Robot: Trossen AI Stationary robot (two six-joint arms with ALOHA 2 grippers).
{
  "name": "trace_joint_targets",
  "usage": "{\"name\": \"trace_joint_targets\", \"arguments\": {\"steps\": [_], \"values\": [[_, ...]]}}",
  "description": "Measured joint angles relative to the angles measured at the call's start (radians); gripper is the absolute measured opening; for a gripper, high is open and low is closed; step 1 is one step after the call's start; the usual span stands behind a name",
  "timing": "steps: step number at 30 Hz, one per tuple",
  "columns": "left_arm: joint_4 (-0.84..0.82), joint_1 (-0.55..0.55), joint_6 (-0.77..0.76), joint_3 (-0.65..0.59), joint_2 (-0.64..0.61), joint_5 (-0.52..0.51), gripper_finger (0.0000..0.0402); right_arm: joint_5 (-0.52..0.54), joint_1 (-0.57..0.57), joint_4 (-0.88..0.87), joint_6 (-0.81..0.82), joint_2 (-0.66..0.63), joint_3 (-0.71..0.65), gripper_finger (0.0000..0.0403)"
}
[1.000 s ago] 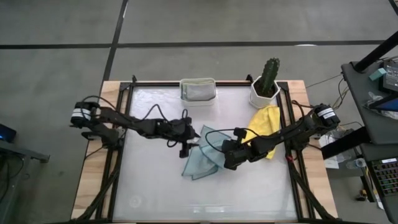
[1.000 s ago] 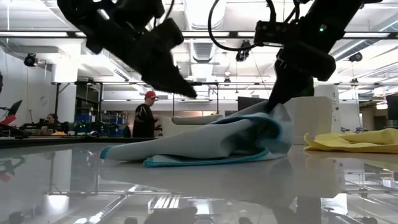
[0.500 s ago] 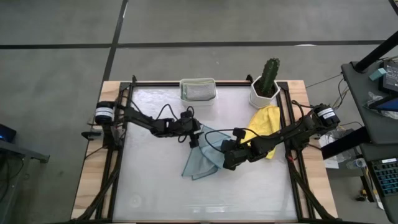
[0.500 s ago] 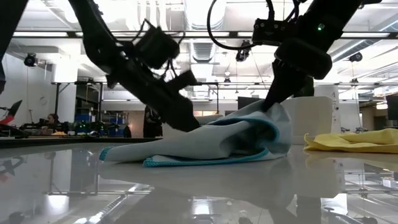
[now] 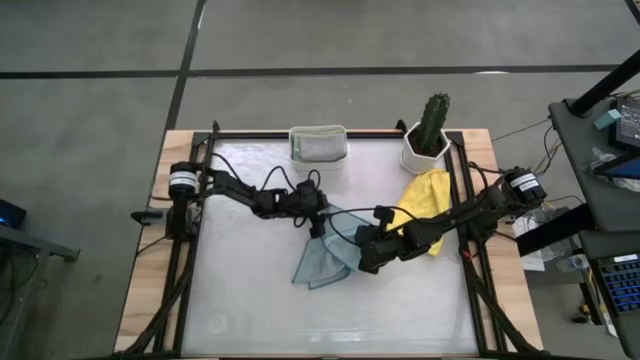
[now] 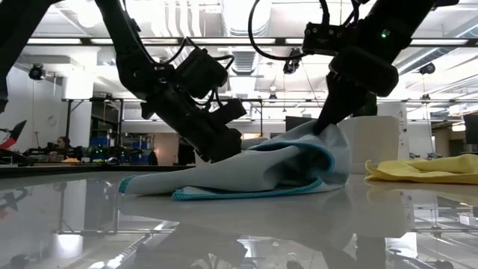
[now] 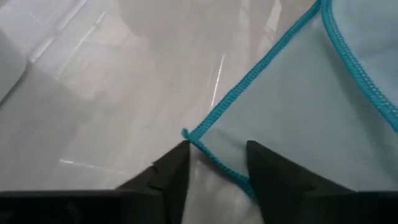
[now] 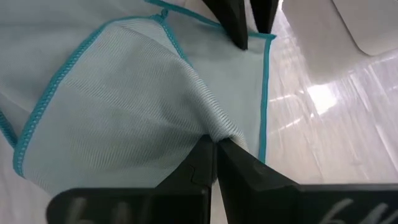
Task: Fold microfiber towels
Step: Fold the light blue cloth
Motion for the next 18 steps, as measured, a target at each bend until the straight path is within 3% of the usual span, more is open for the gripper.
{"name": "trace_joint_targets", "arguments": {"steps": [5, 10, 13, 18], "values": [[-0.01, 0.001, 0.008, 0.0, -0.003, -0.008, 0.0016, 0.0, 0.0, -0.006, 0.0, 0.0, 0.0, 0.0009], [-0.149, -0.002, 0.089, -0.005, -0.08, -0.046, 0.0002, -0.001, 0.007, -0.062, 0.014, -0.018, 0.005, 0.0009], [-0.277, -0.003, 0.117, -0.005, -0.178, -0.113, 0.0001, -0.002, 0.007, -0.113, 0.057, -0.019, 0.001, 0.0009], [-0.365, -0.009, 0.121, -0.017, -0.33, -0.123, 0.0, 0.002, 0.003, -0.09, 0.072, -0.005, -0.021, 0.0009]]}}
